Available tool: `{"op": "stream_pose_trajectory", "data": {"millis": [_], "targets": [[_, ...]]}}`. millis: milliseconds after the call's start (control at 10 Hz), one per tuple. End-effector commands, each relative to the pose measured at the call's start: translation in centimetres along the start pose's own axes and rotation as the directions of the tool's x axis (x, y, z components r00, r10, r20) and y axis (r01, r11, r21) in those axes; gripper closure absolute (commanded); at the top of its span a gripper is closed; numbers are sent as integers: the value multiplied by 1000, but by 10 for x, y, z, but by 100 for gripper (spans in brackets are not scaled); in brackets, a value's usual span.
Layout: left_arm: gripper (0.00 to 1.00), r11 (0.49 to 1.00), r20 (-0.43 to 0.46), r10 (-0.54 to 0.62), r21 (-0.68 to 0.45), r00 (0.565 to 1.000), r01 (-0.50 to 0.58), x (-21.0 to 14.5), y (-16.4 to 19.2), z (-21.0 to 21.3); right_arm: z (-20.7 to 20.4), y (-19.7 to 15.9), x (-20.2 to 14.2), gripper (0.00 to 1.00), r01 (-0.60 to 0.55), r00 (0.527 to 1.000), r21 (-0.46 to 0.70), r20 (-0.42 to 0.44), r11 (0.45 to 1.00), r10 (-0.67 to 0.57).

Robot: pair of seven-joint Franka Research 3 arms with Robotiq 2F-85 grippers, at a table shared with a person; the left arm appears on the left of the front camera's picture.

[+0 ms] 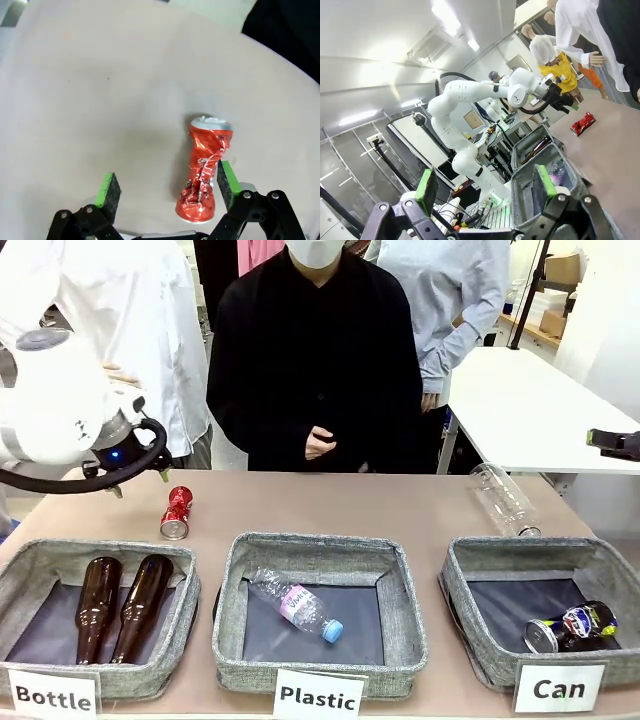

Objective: Sort the can waste into the basket.
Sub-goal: Pick up the can waste from the table and place it in the right Fabric basket.

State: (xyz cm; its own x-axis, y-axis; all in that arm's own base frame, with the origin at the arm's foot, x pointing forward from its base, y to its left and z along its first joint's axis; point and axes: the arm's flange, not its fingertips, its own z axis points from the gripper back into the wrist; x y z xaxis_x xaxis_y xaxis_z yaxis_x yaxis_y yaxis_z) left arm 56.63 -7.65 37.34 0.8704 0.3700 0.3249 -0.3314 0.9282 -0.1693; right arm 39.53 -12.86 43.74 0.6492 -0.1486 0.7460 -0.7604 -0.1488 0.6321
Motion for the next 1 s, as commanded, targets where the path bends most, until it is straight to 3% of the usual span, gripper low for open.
{"op": "stream_pose_trajectory", "data": {"millis": [0, 200, 700, 900], "targets": [[0, 1000, -83, -16, 14, 996, 17, -3, -28, -4, 0, 2, 0, 0, -18, 1000, -8, -15, 1000, 18], [0, 996, -96, -84, -20, 992, 83, -10, -34, -13, 0, 2, 0, 0, -18, 1000, -8, -15, 1000, 18], [0, 977, -186, -200, 34, 962, 210, -16, -41, -53, 0, 2, 0, 0, -18, 1000, -8, -15, 1000, 18], [0, 968, -176, -242, 18, 954, 249, -17, -39, -54, 0, 2, 0, 0, -18, 1000, -8, -15, 1000, 18]]}}
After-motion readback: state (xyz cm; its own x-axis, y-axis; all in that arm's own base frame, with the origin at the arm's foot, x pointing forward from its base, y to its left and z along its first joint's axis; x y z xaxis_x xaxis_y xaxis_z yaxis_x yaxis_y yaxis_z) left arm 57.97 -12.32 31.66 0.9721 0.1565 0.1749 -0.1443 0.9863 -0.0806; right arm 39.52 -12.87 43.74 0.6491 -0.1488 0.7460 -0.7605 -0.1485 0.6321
